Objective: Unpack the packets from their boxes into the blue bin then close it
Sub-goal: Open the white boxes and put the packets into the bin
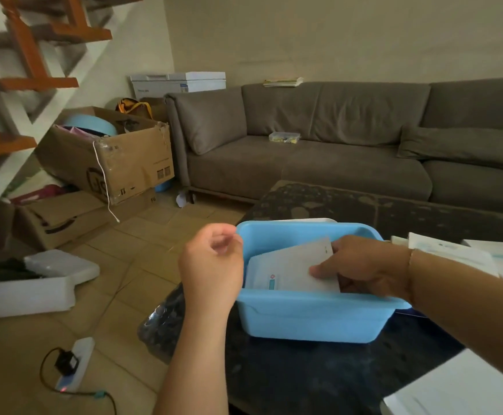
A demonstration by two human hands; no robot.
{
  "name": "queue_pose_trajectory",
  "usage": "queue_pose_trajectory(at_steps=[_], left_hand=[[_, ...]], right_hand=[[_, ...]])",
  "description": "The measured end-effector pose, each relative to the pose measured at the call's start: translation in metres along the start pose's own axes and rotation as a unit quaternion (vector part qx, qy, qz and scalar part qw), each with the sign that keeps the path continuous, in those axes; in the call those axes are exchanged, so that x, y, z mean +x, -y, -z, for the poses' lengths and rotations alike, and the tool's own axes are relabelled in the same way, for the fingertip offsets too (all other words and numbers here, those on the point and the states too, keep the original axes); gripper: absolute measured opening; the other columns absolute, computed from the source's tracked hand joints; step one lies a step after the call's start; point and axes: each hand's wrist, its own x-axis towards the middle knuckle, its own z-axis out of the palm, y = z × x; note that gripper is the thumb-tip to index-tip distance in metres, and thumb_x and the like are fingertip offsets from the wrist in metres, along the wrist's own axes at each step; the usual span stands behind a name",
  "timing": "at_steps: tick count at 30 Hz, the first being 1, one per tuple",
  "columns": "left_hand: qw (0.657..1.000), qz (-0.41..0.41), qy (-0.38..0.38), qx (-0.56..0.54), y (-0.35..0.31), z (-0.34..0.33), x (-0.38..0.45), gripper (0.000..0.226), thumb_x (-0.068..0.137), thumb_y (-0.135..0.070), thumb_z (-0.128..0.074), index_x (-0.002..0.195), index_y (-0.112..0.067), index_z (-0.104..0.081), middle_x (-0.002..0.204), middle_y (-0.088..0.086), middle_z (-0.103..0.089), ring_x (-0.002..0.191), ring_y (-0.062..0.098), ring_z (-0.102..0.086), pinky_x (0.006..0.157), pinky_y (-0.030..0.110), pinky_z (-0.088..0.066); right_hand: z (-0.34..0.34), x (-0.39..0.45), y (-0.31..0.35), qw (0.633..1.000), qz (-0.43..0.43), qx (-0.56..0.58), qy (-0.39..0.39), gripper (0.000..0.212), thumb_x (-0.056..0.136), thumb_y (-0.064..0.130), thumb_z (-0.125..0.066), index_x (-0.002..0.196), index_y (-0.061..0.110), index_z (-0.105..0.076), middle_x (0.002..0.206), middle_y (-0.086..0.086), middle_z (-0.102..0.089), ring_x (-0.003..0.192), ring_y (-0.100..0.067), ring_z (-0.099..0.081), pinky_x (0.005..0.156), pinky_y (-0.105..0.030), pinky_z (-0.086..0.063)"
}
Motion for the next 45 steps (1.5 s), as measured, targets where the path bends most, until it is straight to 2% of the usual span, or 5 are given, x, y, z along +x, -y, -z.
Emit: queue_pose_trajectory(at_steps=[8,22,28,34,45], left_hand=[[1.000,0.013,0.004,0.001,-0.001,0.007,-0.002,0.011,0.089,-0.014,-0.069,0.095,-0.024,-0.070,0.087,-0.012,-0.070,0.084,0.004,-0.066,0.073,0.022,-0.053],[1.000,-0.005,-0.009,0.025,-0.001,0.007,-0.007,0.011,0.089,-0.015,-0.067,0.090,-0.027,-0.068,0.085,-0.015,-0.068,0.083,0.002,-0.065,0.068,0.019,-0.050],[0.975,-0.213,-0.027,0.049,-0.011,0.005,-0.038,0.014,0.089,-0.011,-0.062,0.098,-0.018,-0.069,0.090,-0.009,-0.068,0.083,0.006,-0.063,0.071,0.012,-0.048],[0.855,-0.404,0.317,0.073,-0.012,0.002,-0.095,0.022,0.077,-0.010,-0.045,0.074,-0.016,-0.065,0.071,-0.013,-0.061,0.061,-0.001,-0.051,0.059,0.010,-0.038],[0.568,-0.236,0.667,0.421,-0.015,-0.015,-0.158,0.034,0.086,-0.055,-0.056,0.116,-0.040,-0.056,0.087,-0.015,-0.058,0.083,0.009,-0.056,0.071,0.030,-0.046]], right_hand=[[0.008,-0.009,0.009,0.944,0.006,-0.325,-0.047,0.040,0.094,0.041,-0.061,0.120,0.013,-0.049,0.091,-0.004,-0.070,0.069,-0.013,-0.066,0.061,-0.022,-0.057],[-0.002,-0.004,0.005,0.966,-0.010,-0.256,-0.031,0.066,0.096,0.024,-0.053,0.152,0.020,-0.019,0.122,-0.008,-0.055,0.106,-0.025,-0.059,0.092,-0.036,-0.052],[0.021,-0.072,-0.035,0.864,0.366,-0.267,-0.218,0.039,0.092,0.032,-0.060,0.130,0.027,-0.051,0.115,0.008,-0.066,0.099,-0.007,-0.065,0.088,-0.028,-0.054],[-0.002,-0.153,-0.196,0.756,0.452,-0.383,-0.280,0.025,0.088,0.053,-0.056,0.092,0.029,-0.058,0.100,0.017,-0.062,0.094,-0.004,-0.061,0.069,-0.025,-0.057],[-0.012,-0.152,-0.246,0.749,0.399,-0.393,-0.353,0.036,0.055,0.033,-0.085,0.074,0.029,-0.056,0.083,0.010,-0.066,0.083,-0.016,-0.063,0.062,-0.020,-0.048]])
